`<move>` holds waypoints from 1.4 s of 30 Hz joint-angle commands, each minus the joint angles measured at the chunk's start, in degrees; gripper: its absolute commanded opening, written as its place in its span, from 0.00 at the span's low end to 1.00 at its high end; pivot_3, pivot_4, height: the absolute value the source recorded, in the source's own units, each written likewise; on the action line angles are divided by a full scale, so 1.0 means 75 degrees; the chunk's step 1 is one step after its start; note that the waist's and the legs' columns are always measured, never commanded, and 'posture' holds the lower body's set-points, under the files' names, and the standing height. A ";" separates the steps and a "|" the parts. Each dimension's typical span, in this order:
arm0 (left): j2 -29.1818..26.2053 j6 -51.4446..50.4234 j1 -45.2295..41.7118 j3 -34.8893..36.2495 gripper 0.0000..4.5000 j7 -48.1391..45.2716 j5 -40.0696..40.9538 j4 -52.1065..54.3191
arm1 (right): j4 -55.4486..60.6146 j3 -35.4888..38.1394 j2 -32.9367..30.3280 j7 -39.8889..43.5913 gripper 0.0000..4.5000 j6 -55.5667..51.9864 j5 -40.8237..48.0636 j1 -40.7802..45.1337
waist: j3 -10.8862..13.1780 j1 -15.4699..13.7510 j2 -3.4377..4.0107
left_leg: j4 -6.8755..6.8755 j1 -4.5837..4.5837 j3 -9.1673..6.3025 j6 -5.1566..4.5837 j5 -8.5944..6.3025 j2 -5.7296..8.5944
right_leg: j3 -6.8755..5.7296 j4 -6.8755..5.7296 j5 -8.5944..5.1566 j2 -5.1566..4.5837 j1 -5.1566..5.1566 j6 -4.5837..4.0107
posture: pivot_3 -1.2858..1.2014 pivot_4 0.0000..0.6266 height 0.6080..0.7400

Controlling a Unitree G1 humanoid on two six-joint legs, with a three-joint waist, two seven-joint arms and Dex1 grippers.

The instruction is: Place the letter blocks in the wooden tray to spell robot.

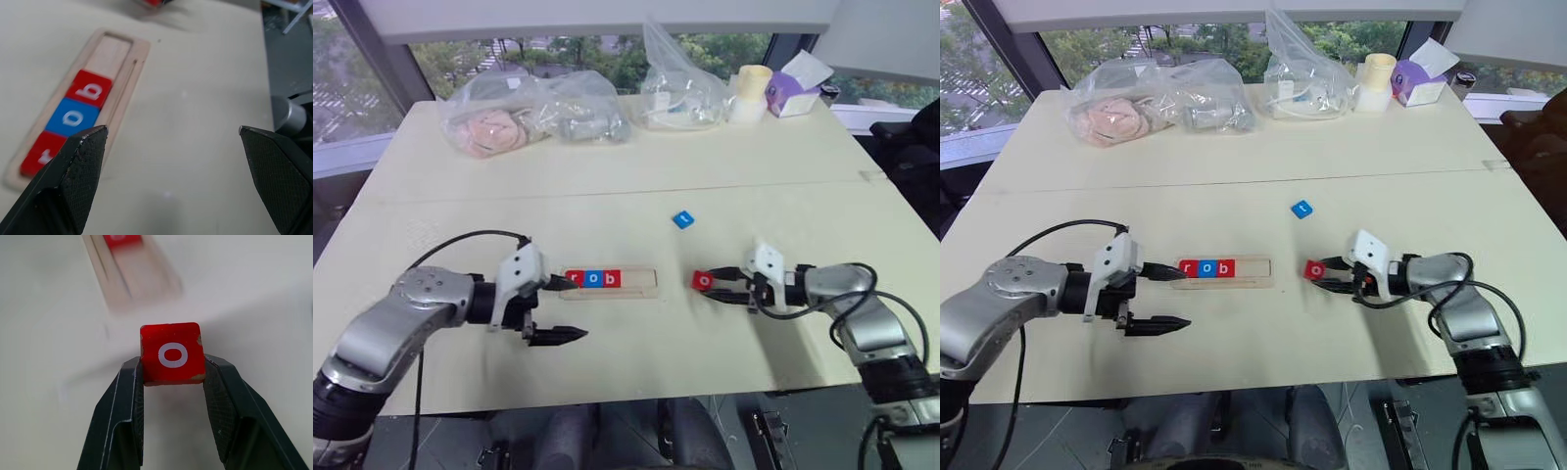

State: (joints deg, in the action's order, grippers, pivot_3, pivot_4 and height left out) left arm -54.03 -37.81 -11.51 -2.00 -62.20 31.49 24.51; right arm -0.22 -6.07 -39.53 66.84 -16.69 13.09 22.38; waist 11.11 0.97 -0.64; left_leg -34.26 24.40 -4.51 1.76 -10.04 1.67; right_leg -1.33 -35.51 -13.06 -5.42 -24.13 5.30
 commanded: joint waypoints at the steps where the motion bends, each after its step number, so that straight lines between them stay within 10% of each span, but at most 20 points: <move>1: -0.0256 0.0242 0.0047 0.0354 1.00 -0.0211 -0.0089 -0.0136 | 0.0604 -0.0696 0.0103 0.0303 0.25 -0.0848 0.0087 0.0617 | 0.0000 -0.0024 0.0000 | 0.0000 0.0000 0.0000 0.0000 0.0000 -0.0002 | 0.0000 0.0000 0.0000 0.0003 -0.0001 0.0000 | 0.52 0.24 1.00; 11: -0.0253 0.0161 0.0332 0.0506 1.00 0.0023 -0.0096 0.0079 | -0.0942 -0.2253 0.1295 0.0036 0.25 -0.0356 -0.1139 0.2249 | -0.0001 -0.0025 -0.0004 | 0.0002 0.0012 0.0003 0.0003 0.0000 0.0002 | -0.0002 0.0010 0.0006 0.0000 -0.0008 -0.0007 | 0.52 0.24 1.00; 42: 0.0032 0.0029 0.0375 0.0424 1.00 0.0473 -0.0043 0.0317 | -0.1805 -0.2151 0.1477 0.0397 0.25 0.0246 -0.1364 0.2558 | -0.0001 -0.0007 -0.0003 | 0.0001 0.0002 0.0002 0.0005 0.0002 0.0009 | 0.0002 -0.0015 0.0007 0.0021 -0.0012 -0.0008 | 0.52 0.24 1.00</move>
State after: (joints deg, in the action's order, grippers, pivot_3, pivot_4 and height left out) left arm -53.83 -38.21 -8.00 0.87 -58.55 31.21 26.02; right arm -15.02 -23.83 -28.30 69.82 -15.39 2.43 41.05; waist 11.10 0.92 -0.66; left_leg -34.26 24.42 -4.49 1.80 -10.03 1.74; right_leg -1.32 -35.63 -13.00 -5.26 -24.22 5.25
